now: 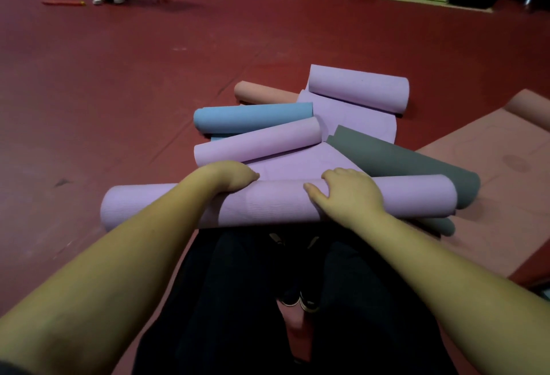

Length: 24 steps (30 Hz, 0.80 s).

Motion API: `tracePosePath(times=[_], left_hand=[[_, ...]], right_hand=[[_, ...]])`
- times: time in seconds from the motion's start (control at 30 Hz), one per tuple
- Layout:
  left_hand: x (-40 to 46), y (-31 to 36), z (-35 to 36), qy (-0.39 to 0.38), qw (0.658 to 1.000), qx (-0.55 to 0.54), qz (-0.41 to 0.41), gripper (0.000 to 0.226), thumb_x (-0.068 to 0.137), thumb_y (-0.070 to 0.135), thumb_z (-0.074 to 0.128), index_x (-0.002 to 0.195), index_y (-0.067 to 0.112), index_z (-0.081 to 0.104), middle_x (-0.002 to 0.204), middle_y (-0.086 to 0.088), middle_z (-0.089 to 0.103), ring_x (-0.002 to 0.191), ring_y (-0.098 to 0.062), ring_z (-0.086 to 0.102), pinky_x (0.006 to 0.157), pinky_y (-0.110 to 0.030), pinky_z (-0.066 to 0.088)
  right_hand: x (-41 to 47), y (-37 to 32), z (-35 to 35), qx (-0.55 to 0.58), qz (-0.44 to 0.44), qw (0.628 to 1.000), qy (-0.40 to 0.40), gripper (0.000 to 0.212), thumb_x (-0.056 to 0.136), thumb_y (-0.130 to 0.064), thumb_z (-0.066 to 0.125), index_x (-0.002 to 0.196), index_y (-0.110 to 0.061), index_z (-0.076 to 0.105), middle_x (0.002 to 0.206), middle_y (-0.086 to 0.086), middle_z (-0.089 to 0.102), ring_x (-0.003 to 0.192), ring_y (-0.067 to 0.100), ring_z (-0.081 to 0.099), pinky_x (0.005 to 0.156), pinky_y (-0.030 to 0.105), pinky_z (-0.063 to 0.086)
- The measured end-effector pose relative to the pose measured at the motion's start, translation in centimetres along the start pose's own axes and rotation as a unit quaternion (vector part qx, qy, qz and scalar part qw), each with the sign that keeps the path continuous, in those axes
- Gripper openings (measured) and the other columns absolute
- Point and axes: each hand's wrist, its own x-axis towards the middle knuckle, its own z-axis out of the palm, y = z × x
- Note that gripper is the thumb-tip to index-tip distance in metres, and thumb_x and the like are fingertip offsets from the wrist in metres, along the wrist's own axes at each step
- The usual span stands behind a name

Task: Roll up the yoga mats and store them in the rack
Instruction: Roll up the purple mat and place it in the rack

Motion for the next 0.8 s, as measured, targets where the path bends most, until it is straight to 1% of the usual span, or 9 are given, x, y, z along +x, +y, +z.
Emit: tracePosePath(times=[0.07, 0.17, 0.2, 0.27, 0.37, 0.53, 0.6, 0.7, 0.8], left_hand=[[-0.8, 0.1, 0.3, 0.085, 0.995, 0.056, 0.012, 0.057, 0.104, 0.049, 0.028, 0.135, 0.011, 0.057, 0.144, -0.014, 0.051, 0.127, -0.033, 0.049, 0.103, -0.04, 0.037], [-2.1, -0.3, 1.3, 0.254, 0.96, 0.101, 0.065, 0.052, 0.104, 0.041, 0.025, 0.112, 0.011, 0.067, 0.12, -0.015, 0.062, 0.106, -0.036, 0.056, 0.087, -0.042, 0.045], [-2.4, -0.3, 1.8, 0.29, 0.95, 0.087, 0.078, 0.051, 0.104, 0.04, 0.027, 0.104, 0.011, 0.069, 0.113, -0.014, 0.064, 0.102, -0.036, 0.058, 0.084, -0.042, 0.045], [-3.5, -0.4, 3.0, 0.317, 0.942, 0.073, 0.08, 0.052, 0.103, 0.044, 0.03, 0.091, 0.011, 0.068, 0.101, -0.013, 0.066, 0.095, -0.037, 0.06, 0.078, -0.042, 0.046], [-5.0, -0.9, 5.2, 0.324, 0.931, 0.135, 0.1, 0.064, 0.094, 0.059, 0.022, 0.083, 0.013, 0.064, 0.087, -0.011, 0.066, 0.085, -0.035, 0.061, 0.077, -0.042, 0.042], [-5.6, -0.8, 4.4, 0.309, 0.937, 0.137, 0.085, 0.078, 0.087, 0.063, 0.004, 0.088, 0.015, 0.065, 0.096, -0.007, 0.068, 0.094, -0.032, 0.061, 0.08, -0.041, 0.038], [-5.9, -0.8, 3.6, 0.328, 0.929, 0.146, 0.09, 0.073, 0.093, 0.062, 0.011, 0.089, 0.015, 0.067, 0.099, -0.006, 0.068, 0.095, -0.031, 0.062, 0.08, -0.04, 0.037], [-6.7, -0.6, 3.1, 0.325, 0.932, 0.135, 0.088, 0.061, 0.1, 0.056, 0.021, 0.084, 0.016, 0.064, 0.101, -0.009, 0.069, 0.095, -0.034, 0.063, 0.08, -0.04, 0.04], [-7.5, -0.2, 2.7, 0.269, 0.955, 0.106, 0.058, 0.065, 0.1, 0.06, 0.018, 0.092, 0.017, 0.067, 0.109, -0.01, 0.069, 0.102, -0.034, 0.062, 0.079, -0.038, 0.04]], right_hand=[[0.7, 0.0, 0.0, 0.002, 0.007, 1.0, -0.004, 0.072, 0.088, -0.07, 0.018, 0.101, -0.017, 0.064, 0.102, 0.005, 0.066, 0.1, 0.029, 0.059, 0.078, 0.037, 0.039], [1.0, -0.1, 0.1, 0.004, 0.004, 1.0, -0.001, 0.062, 0.093, -0.066, 0.028, 0.099, -0.016, 0.064, 0.102, 0.005, 0.066, 0.099, 0.029, 0.059, 0.073, 0.036, 0.034], [1.1, -0.1, 0.0, 0.007, 0.008, 1.0, -0.001, 0.062, 0.094, -0.066, 0.028, 0.099, -0.016, 0.065, 0.102, 0.005, 0.066, 0.099, 0.029, 0.059, 0.072, 0.036, 0.033], [1.6, -0.1, -0.1, 0.022, 0.023, 0.999, -0.014, 0.063, 0.094, -0.066, 0.027, 0.098, -0.017, 0.065, 0.104, 0.005, 0.066, 0.1, 0.029, 0.059, 0.071, 0.034, 0.035], [2.6, 0.0, -0.8, 0.044, 0.04, 0.996, -0.071, 0.066, 0.094, -0.068, 0.023, 0.1, -0.018, 0.066, 0.11, 0.006, 0.067, 0.104, 0.029, 0.06, 0.074, 0.034, 0.04], [3.1, -0.4, -2.6, 0.052, 0.036, 0.99, -0.123, 0.071, 0.095, -0.068, 0.021, 0.109, -0.018, 0.069, 0.12, 0.007, 0.065, 0.112, 0.029, 0.058, 0.082, 0.035, 0.042], [3.1, -0.5, -3.7, 0.057, 0.033, 0.988, -0.141, 0.072, 0.095, -0.068, 0.021, 0.112, -0.017, 0.068, 0.124, 0.008, 0.064, 0.114, 0.028, 0.057, 0.084, 0.036, 0.041], [2.7, -0.3, -5.3, 0.071, 0.034, 0.981, -0.176, 0.072, 0.096, -0.067, 0.022, 0.123, -0.015, 0.064, 0.136, 0.01, 0.057, 0.121, 0.028, 0.053, 0.091, 0.037, 0.04], [2.4, -0.2, -6.2, 0.094, 0.024, 0.968, -0.233, 0.067, 0.099, -0.061, 0.025, 0.133, -0.013, 0.058, 0.145, 0.011, 0.049, 0.129, 0.027, 0.047, 0.099, 0.036, 0.035]])
